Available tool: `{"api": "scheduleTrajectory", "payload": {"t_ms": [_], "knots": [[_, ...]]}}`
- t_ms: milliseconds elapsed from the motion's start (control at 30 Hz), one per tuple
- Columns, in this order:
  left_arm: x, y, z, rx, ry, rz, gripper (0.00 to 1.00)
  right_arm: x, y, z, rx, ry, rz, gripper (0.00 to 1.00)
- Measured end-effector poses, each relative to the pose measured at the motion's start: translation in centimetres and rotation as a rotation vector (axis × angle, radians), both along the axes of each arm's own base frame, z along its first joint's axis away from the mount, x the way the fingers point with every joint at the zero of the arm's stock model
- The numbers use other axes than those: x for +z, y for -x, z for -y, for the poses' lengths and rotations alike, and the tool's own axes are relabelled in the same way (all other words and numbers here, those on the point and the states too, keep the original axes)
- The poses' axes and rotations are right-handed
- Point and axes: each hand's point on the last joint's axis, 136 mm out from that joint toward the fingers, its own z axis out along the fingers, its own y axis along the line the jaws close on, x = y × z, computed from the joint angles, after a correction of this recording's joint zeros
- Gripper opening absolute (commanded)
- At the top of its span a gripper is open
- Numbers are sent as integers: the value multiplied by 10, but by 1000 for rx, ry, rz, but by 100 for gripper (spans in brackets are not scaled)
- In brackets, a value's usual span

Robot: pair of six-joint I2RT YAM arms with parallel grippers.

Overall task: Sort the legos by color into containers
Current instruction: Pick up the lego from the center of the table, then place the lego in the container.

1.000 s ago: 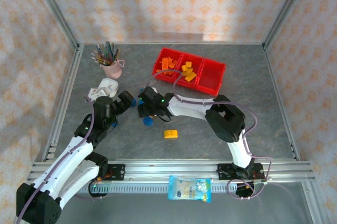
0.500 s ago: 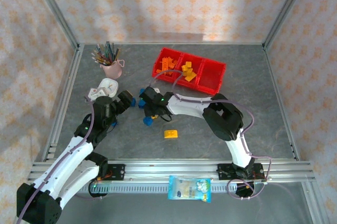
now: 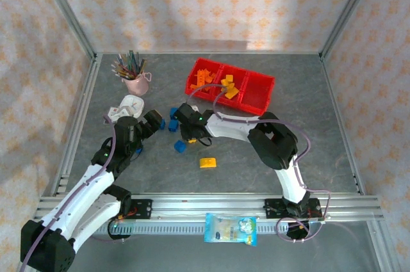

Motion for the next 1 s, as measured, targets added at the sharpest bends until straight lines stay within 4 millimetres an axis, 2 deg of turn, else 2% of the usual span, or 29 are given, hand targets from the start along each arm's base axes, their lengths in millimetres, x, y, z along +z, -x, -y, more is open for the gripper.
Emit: {"api": "scheduleTrajectory", "payload": {"t_ms": [200,333,533,633,800,1000], "knots": [[-4,-2,4,-18,6,-15,99,26,-18,19,-53,-44,27,25],[-3,-9,12,-50,16,-28,99,55,-43,41,-120,-81,76,24],[7,-27,30,-120,40,-10,99,89,-89,89,-242,-99,153,24],[7,-37,40,-161,50,-13,99,100,-111,113,-300,-90,189,24],[6,-52,58,-230,71,-27,99,110,-137,145,-369,-78,227,24],[15,-72,72,-271,93,0,99,123,-172,168,-432,-79,274,24]]}}
